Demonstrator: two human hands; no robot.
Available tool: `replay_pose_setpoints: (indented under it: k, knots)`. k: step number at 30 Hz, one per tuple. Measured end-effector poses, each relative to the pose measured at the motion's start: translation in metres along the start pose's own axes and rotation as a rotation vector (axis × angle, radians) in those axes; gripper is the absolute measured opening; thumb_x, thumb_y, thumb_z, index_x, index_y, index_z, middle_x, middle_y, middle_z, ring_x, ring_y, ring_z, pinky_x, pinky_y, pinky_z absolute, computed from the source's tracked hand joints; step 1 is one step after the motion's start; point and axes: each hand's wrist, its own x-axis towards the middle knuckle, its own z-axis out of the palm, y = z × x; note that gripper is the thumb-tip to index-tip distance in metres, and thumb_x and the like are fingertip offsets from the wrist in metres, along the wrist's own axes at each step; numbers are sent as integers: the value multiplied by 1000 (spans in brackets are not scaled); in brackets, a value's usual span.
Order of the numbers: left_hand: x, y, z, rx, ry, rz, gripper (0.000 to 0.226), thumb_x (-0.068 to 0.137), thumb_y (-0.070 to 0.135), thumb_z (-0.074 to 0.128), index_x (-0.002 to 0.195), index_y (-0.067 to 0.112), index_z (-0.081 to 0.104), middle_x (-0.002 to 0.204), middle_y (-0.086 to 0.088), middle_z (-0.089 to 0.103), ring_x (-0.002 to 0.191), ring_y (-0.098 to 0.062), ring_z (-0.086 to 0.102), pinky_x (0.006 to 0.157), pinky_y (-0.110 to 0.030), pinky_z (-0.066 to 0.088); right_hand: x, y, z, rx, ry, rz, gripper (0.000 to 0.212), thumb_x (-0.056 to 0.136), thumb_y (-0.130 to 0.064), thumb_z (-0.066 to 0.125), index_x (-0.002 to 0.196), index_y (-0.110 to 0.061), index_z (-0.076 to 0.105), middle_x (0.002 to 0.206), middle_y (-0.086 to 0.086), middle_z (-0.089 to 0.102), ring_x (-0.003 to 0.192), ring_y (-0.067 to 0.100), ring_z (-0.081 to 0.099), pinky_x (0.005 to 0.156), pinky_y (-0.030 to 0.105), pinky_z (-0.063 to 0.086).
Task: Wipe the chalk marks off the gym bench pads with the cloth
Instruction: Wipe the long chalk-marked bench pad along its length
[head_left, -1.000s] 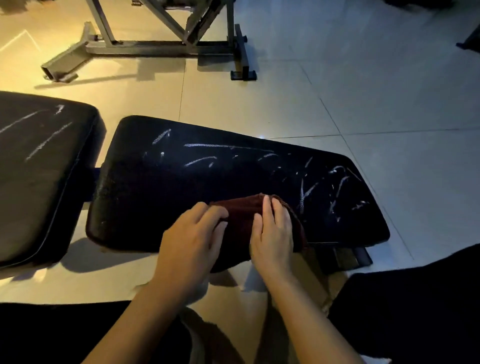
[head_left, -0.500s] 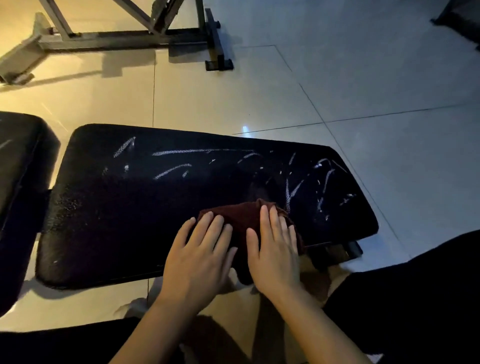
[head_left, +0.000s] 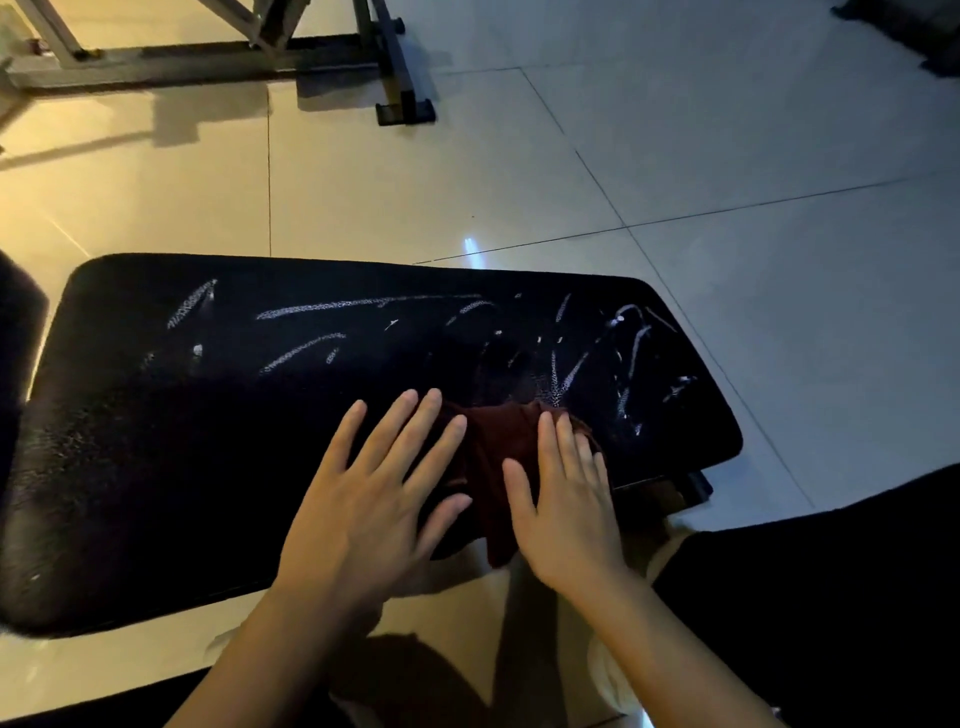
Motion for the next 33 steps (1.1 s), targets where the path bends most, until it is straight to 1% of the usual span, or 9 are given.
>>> replay_pose_setpoints:
  k: [5,9,11,13,14,18,21,26,33]
  knots:
    - [0,1,-2,-13,-18,28,65,95,59,28,145,20,43,152,-10,37,140,-26,36,111,-48,25,65,14,-15,-15,-16,-7,67,102,-52,16,155,-19,-9,163,4,-11,150,19,-8,120,34,-9]
    - [0,3,-2,0,-26,24,66,94,59,29,142,18,48,149,-11,41,137,-28,41,109,-47,27,51,16,-13,6,15,-66,65,102,-51,17,155,-21,-6,163,1,-9,150,17,-6,121,33,-7]
    - [1,2,-2,3,-16,33,65,94,58,30,140,17,49,148,-12,43,135,-29,43,108,-46,27,23,14,-7,-5,-5,-138,71,94,-65,5,151,-25,-12,158,-7,-16,146,11,-13,120,31,-9]
    - [0,3,0,-1,6,48,65,94,57,31,140,16,49,147,-12,44,134,-29,45,106,-46,29,3,13,-3,-22,-33,-184,87,75,-77,-18,146,-27,-18,154,-11,-20,140,5,-20,118,30,-12]
    - [0,4,0,-1,15,54,64,94,56,32,140,16,49,147,-12,45,133,-29,45,106,-46,30,4,14,-3,-20,-45,-178,88,74,-78,-19,147,-27,-18,155,-10,-19,138,4,-22,117,30,-14]
    - [0,3,1,2,16,59,62,95,55,32,140,16,49,146,-12,46,132,-29,46,103,-46,33,58,16,-9,-10,-17,-103,64,101,-53,13,155,-24,-6,162,-4,-12,146,8,-15,119,33,-12]
    - [1,3,2,2,18,40,61,95,55,31,140,18,49,145,-12,47,132,-29,46,104,-45,31,85,11,-13,-32,34,-51,63,102,-50,14,156,-22,-2,164,-2,-8,150,16,-7,121,38,-8]
    - [2,2,4,-2,28,74,57,96,51,29,144,24,43,148,-8,43,134,-28,45,105,-45,28,63,8,-8,-44,84,-69,62,103,-48,19,156,-20,4,164,0,-1,150,18,-1,121,39,-5]
    - [5,0,5,-37,51,110,54,97,51,24,130,27,60,139,-3,55,130,-23,50,104,-45,26,47,10,-16,57,54,-104,61,102,-49,27,155,-22,13,163,-1,7,150,17,6,121,37,0]
